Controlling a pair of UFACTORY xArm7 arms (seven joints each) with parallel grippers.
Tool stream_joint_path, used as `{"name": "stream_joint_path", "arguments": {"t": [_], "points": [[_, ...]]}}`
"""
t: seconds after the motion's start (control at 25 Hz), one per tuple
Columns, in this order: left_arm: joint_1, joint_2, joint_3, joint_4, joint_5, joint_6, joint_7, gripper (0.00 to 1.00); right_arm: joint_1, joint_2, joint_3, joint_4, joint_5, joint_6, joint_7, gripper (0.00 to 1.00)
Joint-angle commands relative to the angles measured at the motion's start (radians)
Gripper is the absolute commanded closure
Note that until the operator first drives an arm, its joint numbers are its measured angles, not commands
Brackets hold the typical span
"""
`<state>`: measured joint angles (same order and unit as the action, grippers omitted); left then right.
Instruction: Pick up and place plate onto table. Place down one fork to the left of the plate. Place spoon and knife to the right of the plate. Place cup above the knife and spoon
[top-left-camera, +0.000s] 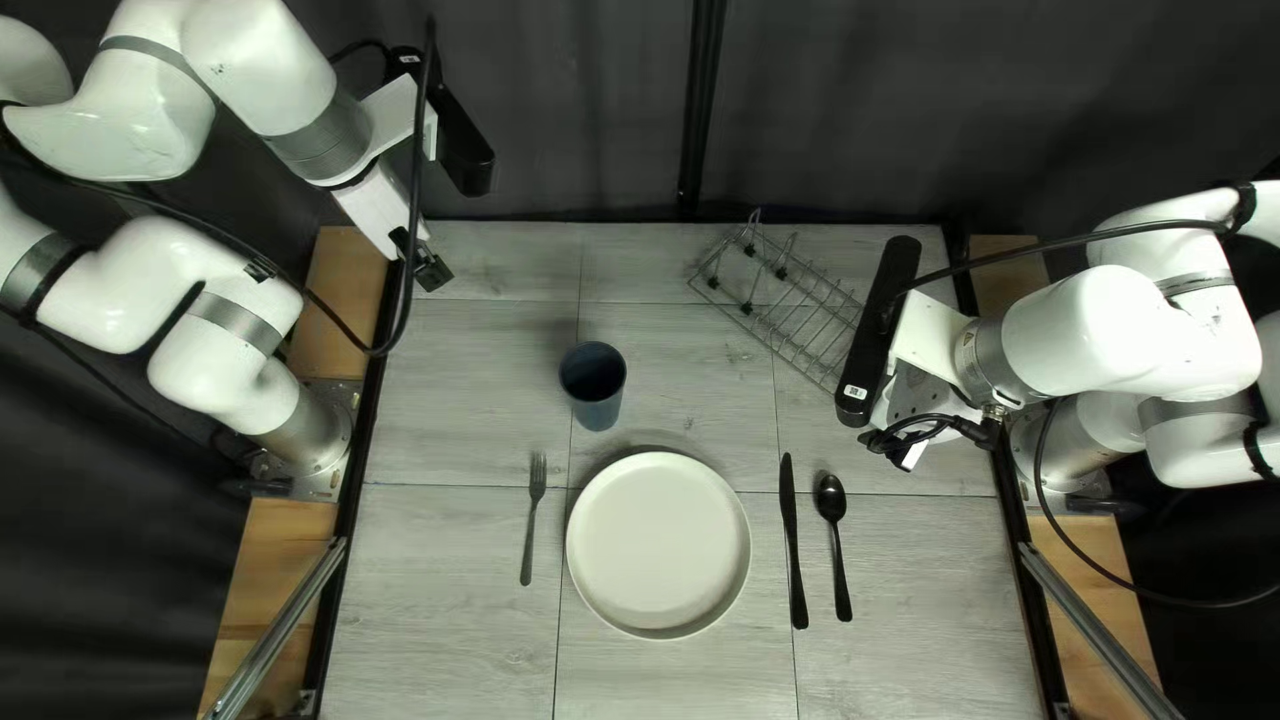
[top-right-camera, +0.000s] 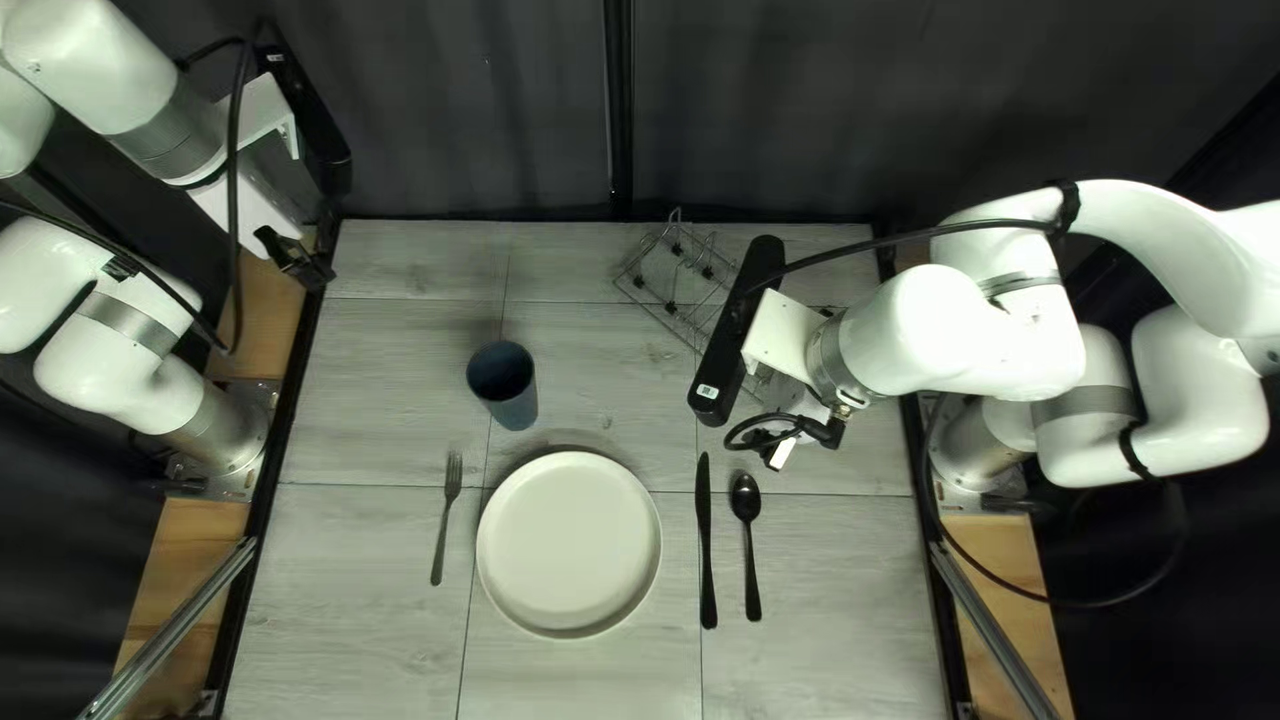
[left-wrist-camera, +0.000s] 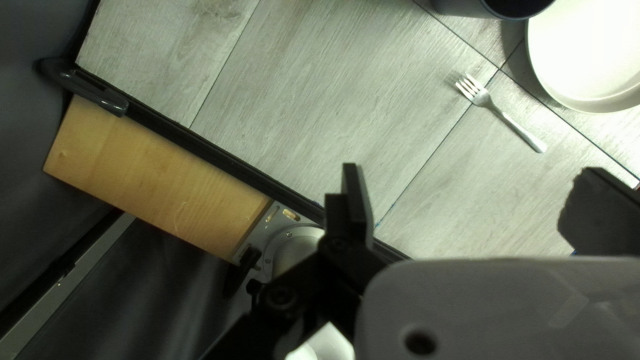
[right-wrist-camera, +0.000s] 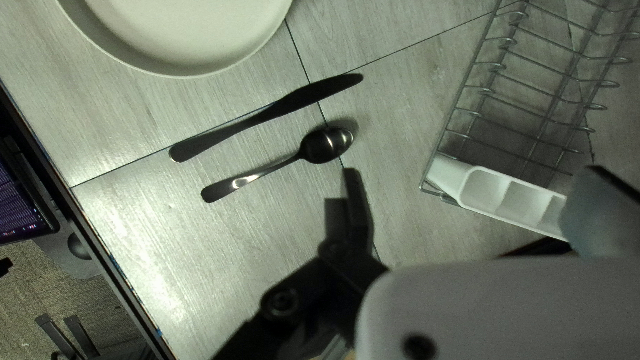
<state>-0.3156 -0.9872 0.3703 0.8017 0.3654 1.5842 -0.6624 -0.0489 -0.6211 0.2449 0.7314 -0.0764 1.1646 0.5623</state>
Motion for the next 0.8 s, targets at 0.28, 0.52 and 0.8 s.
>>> {"name": "stream_joint_path", "arguments": {"t": [0.28, 0.52, 0.8], "points": [[0.000, 0.000, 0.000, 0.000, 0.000, 0.000, 0.000, 0.00, -0.007, 0.273, -0.042, 0.119, -0.089, -0.181, -0.256, 0.00], [0.000, 0.000, 0.000, 0.000, 0.000, 0.000, 0.000, 0.00, -0.044, 0.550, -0.109, 0.239, -0.065, -0.360, -0.617, 0.00], [0.000, 0.000, 0.000, 0.000, 0.000, 0.000, 0.000, 0.00, -0.043, 0.557, -0.109, 0.225, -0.074, -0.381, -0.627, 0.00]]}}
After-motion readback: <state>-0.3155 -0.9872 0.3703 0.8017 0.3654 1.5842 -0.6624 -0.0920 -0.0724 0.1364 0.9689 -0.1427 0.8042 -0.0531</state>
